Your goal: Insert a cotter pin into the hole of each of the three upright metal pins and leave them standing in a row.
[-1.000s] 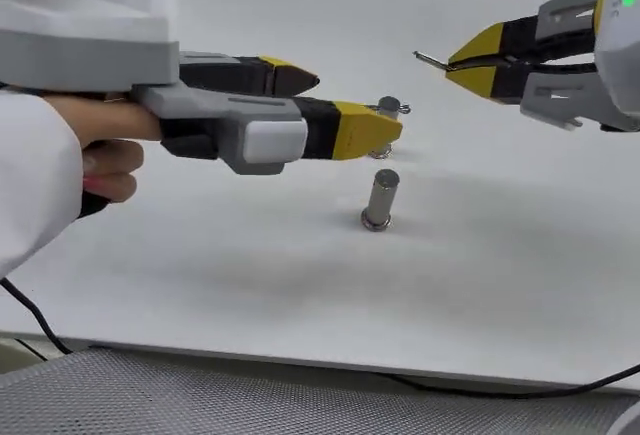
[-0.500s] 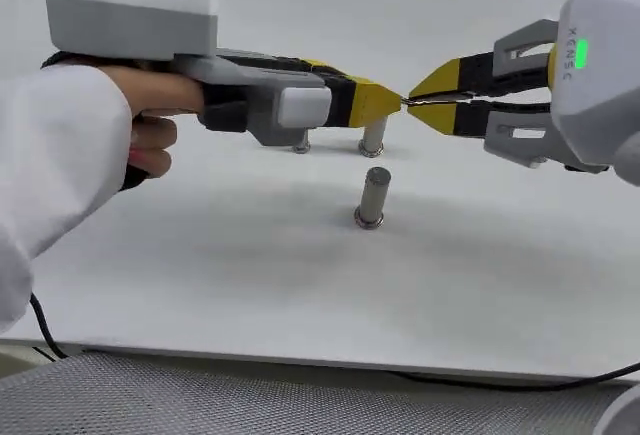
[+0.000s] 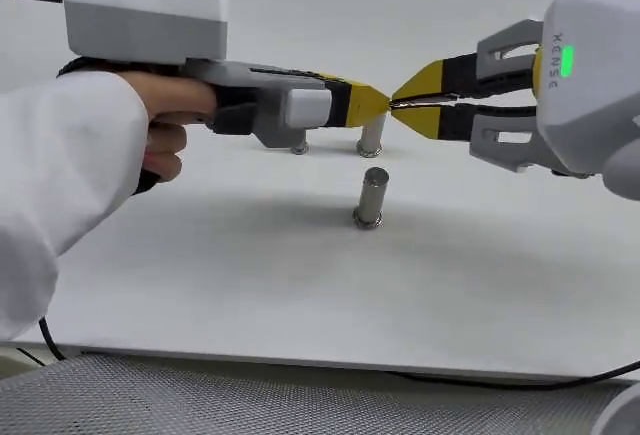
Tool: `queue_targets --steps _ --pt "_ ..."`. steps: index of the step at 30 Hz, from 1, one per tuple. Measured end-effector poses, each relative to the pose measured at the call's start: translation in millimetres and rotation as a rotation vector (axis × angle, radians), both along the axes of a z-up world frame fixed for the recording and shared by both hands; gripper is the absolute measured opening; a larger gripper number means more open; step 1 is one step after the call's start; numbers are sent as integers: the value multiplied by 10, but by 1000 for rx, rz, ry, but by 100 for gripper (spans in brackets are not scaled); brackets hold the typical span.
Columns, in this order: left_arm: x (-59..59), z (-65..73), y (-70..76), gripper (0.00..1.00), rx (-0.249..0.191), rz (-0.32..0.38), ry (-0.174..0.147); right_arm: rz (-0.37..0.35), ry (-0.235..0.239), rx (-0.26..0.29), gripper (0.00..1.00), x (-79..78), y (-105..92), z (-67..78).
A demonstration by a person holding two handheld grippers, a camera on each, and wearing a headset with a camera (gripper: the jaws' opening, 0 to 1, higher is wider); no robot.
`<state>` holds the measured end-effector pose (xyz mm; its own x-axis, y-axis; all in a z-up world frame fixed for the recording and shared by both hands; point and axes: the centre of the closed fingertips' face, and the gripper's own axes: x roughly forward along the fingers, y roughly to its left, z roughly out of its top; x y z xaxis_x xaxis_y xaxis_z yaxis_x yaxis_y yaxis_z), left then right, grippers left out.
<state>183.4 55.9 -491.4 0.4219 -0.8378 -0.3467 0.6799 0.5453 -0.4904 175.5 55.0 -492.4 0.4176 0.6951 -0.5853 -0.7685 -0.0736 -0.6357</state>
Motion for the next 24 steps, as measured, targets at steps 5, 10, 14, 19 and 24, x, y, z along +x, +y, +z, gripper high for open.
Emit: queue_targets --steps 5,10,14,19,24 --pt "-26 11 -18 0 -17 -8 9 6 -6 1 0 -7 16 16" --pt "-29 29 -1 0 -32 -11 21 9 -5 8 0 -20 28 35" --pt "-22 45 4 0 -45 3 38 10 -8 16 0 -16 27 50" --pt "-30 28 8 0 -20 4 35 27 -16 4 0 -25 28 25" --pt "-34 26 19 0 -18 10 35 20 39 3 5 -42 -15 -65"
